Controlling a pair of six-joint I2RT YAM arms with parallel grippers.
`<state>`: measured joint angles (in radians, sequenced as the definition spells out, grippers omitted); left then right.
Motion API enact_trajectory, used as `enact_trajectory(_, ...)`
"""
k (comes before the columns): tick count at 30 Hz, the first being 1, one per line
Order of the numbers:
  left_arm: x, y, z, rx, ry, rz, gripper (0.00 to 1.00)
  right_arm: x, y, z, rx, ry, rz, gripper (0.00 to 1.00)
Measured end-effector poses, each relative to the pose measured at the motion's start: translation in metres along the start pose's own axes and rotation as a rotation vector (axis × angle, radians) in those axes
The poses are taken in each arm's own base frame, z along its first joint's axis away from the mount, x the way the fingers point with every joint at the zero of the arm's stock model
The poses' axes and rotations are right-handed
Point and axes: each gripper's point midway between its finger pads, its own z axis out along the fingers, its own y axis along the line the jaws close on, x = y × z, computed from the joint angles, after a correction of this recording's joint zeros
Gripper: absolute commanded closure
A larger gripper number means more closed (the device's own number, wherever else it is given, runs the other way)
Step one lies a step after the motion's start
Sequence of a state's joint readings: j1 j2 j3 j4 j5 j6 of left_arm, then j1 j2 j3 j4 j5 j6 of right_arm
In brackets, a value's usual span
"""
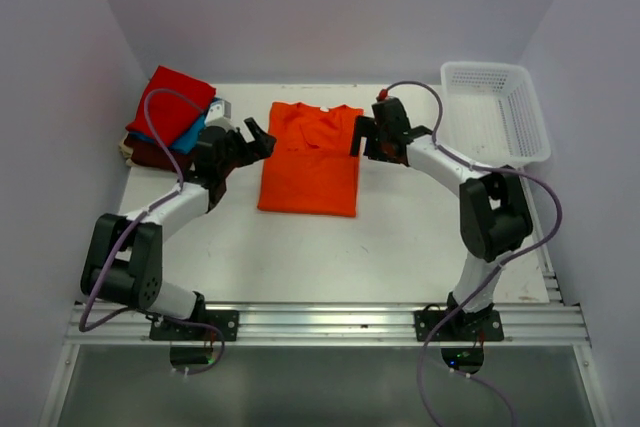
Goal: Fold and stack the t-shirts
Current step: Fold the folded rectangular tshirt in 1/3 of the way
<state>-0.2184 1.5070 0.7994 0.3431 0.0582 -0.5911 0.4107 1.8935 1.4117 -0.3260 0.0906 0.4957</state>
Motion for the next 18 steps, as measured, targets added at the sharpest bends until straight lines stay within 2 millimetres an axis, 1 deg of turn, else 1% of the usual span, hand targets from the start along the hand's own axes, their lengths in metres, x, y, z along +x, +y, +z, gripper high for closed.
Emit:
enact_trajectory(2, 0.002, -0.006, -0.011, 0.029, -0.002, 0.003, 0.0, 0.015, -0.007, -0.016, 0.003, 0.01, -0.004, 0.11)
enact_trajectory(4, 0.01, -0.007, -0.021, 0.05, 0.014, 0.004, 0.0, 0.028, -0.013, -0.032, -0.005, 0.013, -0.006, 0.11)
enact_trajectory(6, 0.024, -0.004, -0.028, 0.056, 0.053, 0.005, 0.0, 0.039, -0.017, -0.047, -0.02, 0.009, 0.0, 0.12)
enact_trajectory(9, 0.053, 0.007, -0.04, 0.042, 0.133, 0.001, 0.0, 0.056, -0.021, -0.065, -0.05, 0.02, 0.02, 0.12)
enact_trajectory(11, 0.071, 0.015, -0.051, 0.028, 0.179, -0.002, 0.0, 0.064, -0.02, -0.072, -0.079, 0.023, 0.04, 0.13)
enact_trajectory(13, 0.084, 0.022, -0.063, 0.014, 0.207, -0.004, 0.0, 0.078, -0.02, -0.078, -0.114, 0.038, 0.066, 0.15)
enact_trajectory(15, 0.092, 0.026, -0.073, 0.006, 0.223, -0.001, 0.0, 0.094, -0.02, -0.08, -0.145, 0.063, 0.094, 0.19)
enact_trajectory(18, 0.1, 0.031, -0.079, 0.003, 0.236, 0.006, 0.0, 0.115, -0.018, -0.079, -0.189, 0.108, 0.138, 0.23)
